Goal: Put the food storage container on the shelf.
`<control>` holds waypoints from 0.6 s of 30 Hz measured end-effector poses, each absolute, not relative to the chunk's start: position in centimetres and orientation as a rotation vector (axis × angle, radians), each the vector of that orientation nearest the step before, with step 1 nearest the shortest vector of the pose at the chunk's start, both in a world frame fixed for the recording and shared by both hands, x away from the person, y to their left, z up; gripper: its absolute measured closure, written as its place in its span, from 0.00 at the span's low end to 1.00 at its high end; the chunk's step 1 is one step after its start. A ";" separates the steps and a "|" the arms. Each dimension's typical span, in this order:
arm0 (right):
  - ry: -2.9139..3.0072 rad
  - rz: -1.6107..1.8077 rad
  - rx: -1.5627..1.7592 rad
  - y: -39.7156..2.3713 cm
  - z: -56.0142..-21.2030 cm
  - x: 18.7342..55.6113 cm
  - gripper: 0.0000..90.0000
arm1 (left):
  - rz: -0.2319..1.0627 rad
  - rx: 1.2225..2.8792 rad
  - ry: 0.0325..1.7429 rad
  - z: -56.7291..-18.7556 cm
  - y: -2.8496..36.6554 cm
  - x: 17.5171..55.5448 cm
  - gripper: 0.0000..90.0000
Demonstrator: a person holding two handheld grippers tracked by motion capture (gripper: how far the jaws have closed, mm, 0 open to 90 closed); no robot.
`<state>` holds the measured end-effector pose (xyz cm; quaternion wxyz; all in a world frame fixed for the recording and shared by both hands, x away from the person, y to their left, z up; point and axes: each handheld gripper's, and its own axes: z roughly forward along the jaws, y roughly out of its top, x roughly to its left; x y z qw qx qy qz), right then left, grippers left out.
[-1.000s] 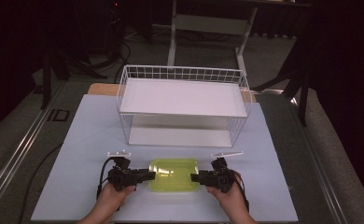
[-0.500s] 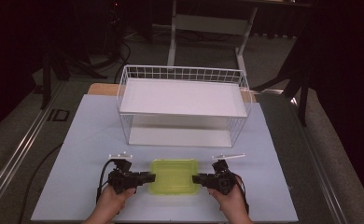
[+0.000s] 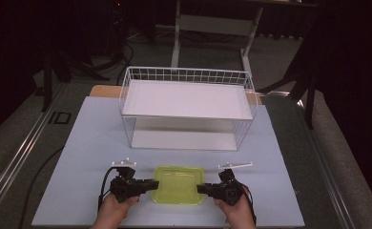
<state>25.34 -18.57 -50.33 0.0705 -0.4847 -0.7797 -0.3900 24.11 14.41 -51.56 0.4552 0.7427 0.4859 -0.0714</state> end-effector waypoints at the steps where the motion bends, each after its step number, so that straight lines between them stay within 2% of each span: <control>1: -2.348 -1.173 -1.459 -18.5 -50.3 25.2 0.85 | -0.170 1.837 1.199 -51.5 14.4 24.0 0.87; 6: -2.338 -1.176 -1.461 -18.7 -50.1 25.0 0.89 | -0.158 1.842 1.207 -51.2 14.4 23.7 0.90; 18: -2.337 -1.315 -1.508 -19.1 -47.8 26.2 0.90 | -0.109 1.771 1.206 -49.0 13.9 25.2 0.90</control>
